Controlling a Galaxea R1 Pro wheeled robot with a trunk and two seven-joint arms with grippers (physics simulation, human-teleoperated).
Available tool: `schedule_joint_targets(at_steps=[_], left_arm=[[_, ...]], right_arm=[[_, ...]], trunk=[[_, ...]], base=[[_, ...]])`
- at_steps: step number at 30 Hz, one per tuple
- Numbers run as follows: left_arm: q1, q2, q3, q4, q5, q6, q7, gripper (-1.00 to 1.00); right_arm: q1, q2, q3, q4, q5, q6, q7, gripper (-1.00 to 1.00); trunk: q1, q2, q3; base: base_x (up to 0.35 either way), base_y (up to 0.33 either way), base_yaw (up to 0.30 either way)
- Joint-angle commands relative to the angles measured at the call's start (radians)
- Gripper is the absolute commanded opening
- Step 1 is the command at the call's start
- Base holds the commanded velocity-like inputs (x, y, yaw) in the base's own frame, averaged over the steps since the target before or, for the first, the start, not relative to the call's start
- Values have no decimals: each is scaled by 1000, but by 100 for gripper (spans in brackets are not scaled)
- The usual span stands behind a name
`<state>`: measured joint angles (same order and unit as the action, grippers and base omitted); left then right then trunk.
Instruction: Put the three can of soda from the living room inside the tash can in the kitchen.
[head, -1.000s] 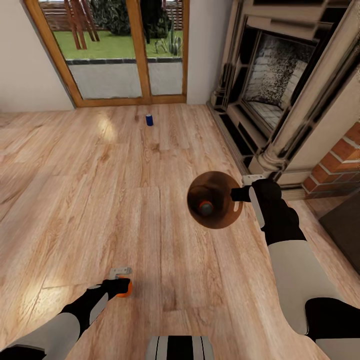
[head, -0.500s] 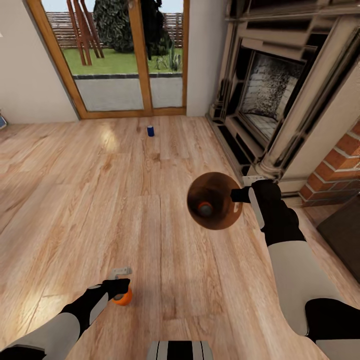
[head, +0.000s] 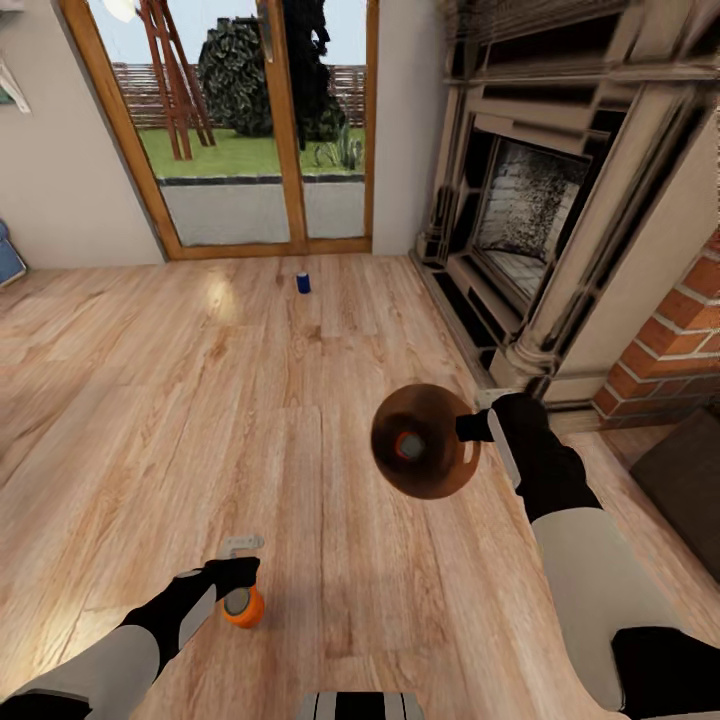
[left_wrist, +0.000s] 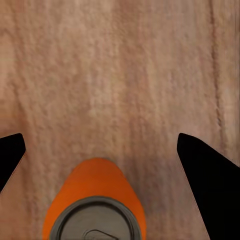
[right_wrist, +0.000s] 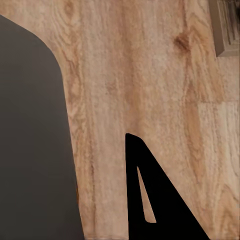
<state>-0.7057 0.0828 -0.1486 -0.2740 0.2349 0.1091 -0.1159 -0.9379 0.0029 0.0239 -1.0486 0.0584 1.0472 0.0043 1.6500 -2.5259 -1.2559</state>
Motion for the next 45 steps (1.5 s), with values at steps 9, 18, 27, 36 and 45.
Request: schedule_joint_targets(at_steps=[9,18,27,36,45], left_arm=[[0,0,0,0,0,-7,2,-100],[0,0,0,0,0,-9,1,-100],[0,3,0,-34,2,6,-8,-100],[2,11,4,-326,6,180,-17,-100],[55,16,8,-624,8,408,-43,-100]], right_arm=[[68,-1,-4,-57,-26,0,10,-100],[100,-1,0,-60,-25,0,7,-100],[109,5,15,-58,-19,0,-3,-100],[111,9,43,-57,-16,0,-7,-100],[111,28,47,-57,-13,0,-16,-100]], trunk=[[-4,2,35],[-8,4,70],[-12,6,105],[-16,8,139],[-20,10,174]], base=[[0,0,0],[0,0,0],[0,0,0],[0,0,0],[0,0,0]])
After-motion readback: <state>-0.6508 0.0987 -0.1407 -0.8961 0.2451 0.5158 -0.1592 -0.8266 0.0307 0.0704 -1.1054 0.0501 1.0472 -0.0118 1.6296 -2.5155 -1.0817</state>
